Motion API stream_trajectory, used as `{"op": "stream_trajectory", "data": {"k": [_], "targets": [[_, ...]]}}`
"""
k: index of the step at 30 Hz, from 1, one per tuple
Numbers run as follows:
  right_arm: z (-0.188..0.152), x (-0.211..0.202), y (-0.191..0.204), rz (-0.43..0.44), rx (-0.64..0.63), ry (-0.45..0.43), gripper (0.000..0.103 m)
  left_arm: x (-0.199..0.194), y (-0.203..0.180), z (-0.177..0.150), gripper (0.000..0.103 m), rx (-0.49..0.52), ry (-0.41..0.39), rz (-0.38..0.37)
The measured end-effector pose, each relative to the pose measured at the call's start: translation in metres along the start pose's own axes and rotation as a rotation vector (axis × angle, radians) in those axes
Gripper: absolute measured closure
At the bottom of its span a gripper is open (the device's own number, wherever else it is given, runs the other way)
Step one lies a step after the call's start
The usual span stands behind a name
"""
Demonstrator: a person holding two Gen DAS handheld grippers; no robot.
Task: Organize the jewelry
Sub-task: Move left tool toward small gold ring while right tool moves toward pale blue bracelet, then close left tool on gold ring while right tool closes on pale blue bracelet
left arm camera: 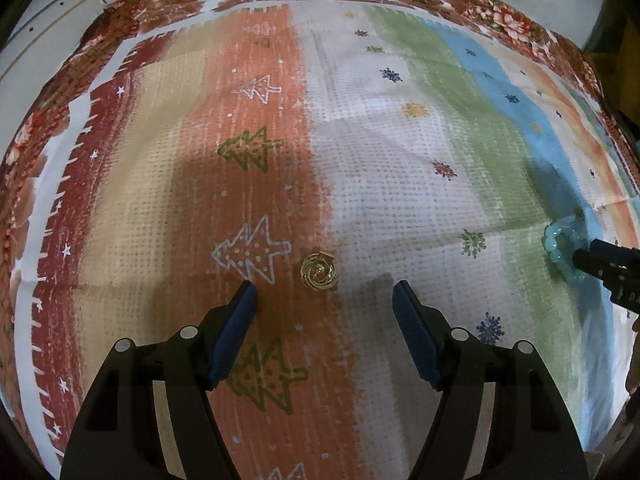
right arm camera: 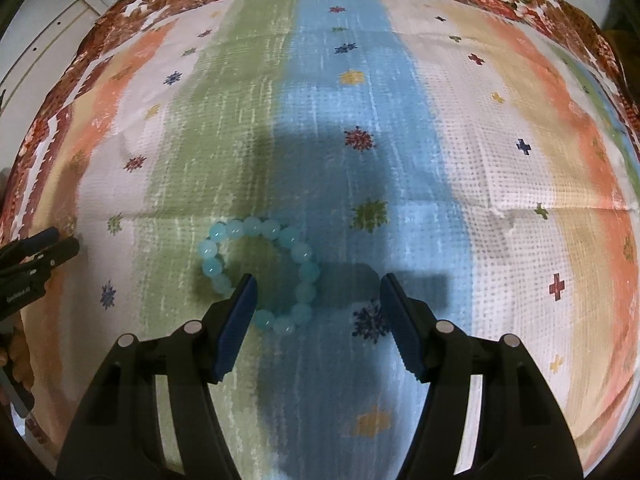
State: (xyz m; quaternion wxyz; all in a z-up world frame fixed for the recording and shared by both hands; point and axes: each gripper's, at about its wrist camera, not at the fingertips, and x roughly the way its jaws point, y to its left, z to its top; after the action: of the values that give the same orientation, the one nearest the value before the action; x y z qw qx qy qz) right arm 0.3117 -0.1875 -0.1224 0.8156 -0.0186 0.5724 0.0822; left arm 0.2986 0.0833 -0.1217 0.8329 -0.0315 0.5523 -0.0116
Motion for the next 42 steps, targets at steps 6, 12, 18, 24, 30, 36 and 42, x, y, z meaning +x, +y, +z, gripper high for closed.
{"op": "stream_trajectory", "data": {"k": [6, 12, 18, 24, 30, 36, 42], "targets": [[0.005, 0.007, 0.001, -0.03, -0.003, 0.0, 0.039, 0.005, 0.001, 0.005, 0.039, 0.007, 0.004, 0.015], [0.002, 0.01, 0.007, -0.046, -0.042, 0.009, 0.051, 0.008, 0.001, 0.009, 0.058, 0.028, -0.001, 0.018], [-0.001, 0.011, 0.012, -0.021, -0.076, 0.026, 0.076, 0.009, -0.002, 0.009, 0.087, 0.053, 0.014, 0.03], [-0.003, 0.01, 0.013, 0.001, -0.077, 0.023, 0.09, 0.007, 0.001, 0.008, 0.087, 0.038, 0.012, 0.015], [-0.004, -0.002, 0.015, 0.017, -0.079, 0.011, 0.09, -0.003, 0.001, 0.003, 0.087, 0.025, 0.003, -0.005], [-0.003, -0.025, 0.024, 0.043, -0.08, -0.03, 0.09, -0.027, -0.002, -0.002, 0.087, 0.006, -0.043, -0.02], [-0.011, -0.045, 0.029, 0.061, -0.094, -0.061, 0.09, -0.048, -0.007, -0.012, 0.087, -0.007, -0.065, -0.045]]}}
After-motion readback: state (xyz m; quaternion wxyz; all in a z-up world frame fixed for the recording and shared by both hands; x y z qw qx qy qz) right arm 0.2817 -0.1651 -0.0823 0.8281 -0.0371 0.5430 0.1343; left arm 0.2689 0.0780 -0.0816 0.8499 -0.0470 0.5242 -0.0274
